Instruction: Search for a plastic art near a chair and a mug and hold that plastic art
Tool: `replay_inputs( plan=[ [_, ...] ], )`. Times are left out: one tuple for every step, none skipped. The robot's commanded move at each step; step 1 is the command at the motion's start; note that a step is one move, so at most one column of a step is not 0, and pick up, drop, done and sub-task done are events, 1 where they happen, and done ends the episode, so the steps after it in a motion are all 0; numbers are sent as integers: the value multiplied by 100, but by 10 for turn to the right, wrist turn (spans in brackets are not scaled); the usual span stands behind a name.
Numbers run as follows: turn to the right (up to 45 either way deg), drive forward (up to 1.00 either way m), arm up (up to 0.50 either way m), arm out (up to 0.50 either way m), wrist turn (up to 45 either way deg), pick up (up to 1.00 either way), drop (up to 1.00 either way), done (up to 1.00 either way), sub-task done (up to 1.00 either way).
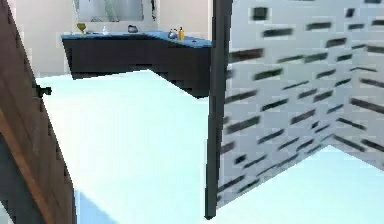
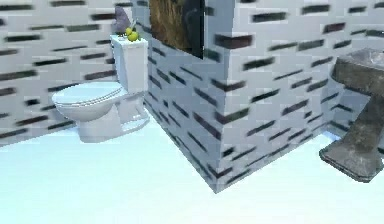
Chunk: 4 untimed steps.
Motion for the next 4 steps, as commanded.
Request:
replay_inputs(
  plan=[
    [0,85,0,0,0,0,0,0,0],
    [-420,0,0,0,0,0,0,0,0],
    [0,100,0,0,0,0,0,0,0],
    [0,25,0,0,0,0,0,0,0]
  ],
)
